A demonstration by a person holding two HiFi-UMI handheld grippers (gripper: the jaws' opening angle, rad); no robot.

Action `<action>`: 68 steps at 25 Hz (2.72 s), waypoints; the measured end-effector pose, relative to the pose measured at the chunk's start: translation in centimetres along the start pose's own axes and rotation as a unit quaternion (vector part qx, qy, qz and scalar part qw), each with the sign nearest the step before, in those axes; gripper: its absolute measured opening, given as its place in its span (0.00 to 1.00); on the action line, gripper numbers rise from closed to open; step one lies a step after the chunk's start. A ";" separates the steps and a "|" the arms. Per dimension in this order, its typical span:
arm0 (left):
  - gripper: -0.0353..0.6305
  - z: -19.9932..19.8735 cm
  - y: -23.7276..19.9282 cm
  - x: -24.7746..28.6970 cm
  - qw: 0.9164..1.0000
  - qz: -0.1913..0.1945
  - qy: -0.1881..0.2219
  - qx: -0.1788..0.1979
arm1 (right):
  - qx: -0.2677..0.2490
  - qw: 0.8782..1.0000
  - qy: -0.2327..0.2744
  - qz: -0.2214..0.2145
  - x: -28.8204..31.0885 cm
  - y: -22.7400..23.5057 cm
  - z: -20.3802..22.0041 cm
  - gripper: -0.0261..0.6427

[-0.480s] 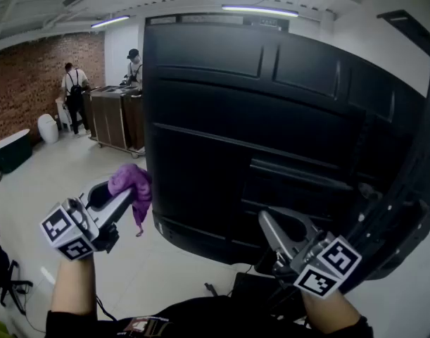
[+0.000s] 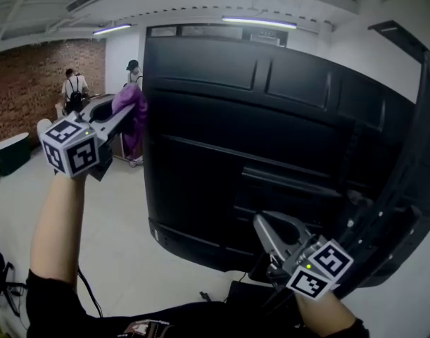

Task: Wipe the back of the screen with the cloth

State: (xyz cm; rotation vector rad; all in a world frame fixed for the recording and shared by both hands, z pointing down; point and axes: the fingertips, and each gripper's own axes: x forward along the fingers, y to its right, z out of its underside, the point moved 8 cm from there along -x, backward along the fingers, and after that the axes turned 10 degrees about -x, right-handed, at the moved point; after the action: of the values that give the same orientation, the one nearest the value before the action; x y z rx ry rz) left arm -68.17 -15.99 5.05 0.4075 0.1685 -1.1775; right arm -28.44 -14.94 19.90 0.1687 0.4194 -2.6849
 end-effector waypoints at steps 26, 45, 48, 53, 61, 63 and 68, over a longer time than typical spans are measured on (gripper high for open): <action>0.22 -10.3 14.6 17.7 0.988 0.099 -0.074 0.088 | 0.011 1.000 0.012 -0.009 -1.1 0.2 0.9 0.05; 0.22 -12.8 31.7 25.8 0.968 0.217 -0.049 0.119 | 0.001 1.000 0.015 -0.016 -2.1 -1.7 0.9 0.05; 0.22 -12.6 33.8 26.5 0.964 0.231 -0.048 0.122 | 0.007 1.000 0.017 -0.014 -2.2 -1.3 1.2 0.05; 0.22 -12.4 32.7 24.4 0.957 0.252 -0.044 0.136 | 0.010 1.000 0.017 -0.015 -1.9 -1.1 1.5 0.05; 0.22 -8.0 13.9 10.1 0.986 0.128 -0.063 0.085 | 0.011 1.000 0.012 -0.014 -1.2 -0.6 1.5 0.05; 0.22 -5.2 8.7 6.3 0.992 0.068 -0.076 0.069 | 0.009 1.000 0.006 -0.014 -1.1 -0.9 1.6 0.05; 0.22 -0.1 -1.8 1.1 0.993 -0.073 -0.085 0.045 | 0.006 1.000 0.002 -0.003 -1.0 -0.4 1.3 0.05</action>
State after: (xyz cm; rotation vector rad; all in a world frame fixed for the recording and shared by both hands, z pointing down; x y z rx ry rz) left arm -69.38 -17.45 4.20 0.3772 -0.0023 -1.3618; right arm -27.81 -14.61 21.42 0.1765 0.4056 -2.6936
